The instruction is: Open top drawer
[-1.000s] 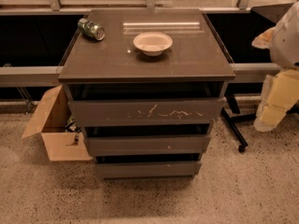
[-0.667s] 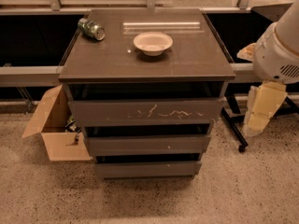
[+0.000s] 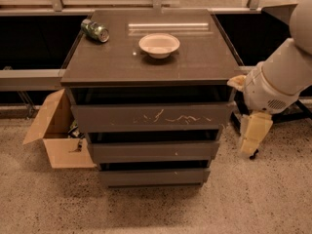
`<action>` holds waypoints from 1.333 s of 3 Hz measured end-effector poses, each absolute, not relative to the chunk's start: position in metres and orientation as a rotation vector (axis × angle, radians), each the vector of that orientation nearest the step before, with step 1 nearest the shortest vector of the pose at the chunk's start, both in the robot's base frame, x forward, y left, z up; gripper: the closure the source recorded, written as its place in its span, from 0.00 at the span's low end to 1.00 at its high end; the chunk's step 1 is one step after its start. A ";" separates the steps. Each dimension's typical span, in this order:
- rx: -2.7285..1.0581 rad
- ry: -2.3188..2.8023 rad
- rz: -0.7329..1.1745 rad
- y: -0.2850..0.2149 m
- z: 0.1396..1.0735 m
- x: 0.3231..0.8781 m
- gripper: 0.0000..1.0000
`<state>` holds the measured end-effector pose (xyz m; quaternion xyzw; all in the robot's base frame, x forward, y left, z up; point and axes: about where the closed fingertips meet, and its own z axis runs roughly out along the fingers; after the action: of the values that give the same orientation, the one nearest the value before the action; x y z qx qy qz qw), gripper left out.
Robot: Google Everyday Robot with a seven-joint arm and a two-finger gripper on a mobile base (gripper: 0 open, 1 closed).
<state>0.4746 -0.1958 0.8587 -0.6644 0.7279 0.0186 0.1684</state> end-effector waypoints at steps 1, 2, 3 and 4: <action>-1.910 2.008 0.132 -0.185 0.819 0.479 0.00; -1.910 2.008 0.132 -0.185 0.819 0.479 0.00; -1.928 2.000 0.150 -0.184 0.809 0.480 0.00; -1.982 1.964 0.185 -0.184 0.776 0.488 0.00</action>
Offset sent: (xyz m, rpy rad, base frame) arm 0.0032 0.0088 -0.0324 0.0468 0.0118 0.0385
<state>0.4885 -0.1845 0.7764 -0.6983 0.6918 0.0653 0.1716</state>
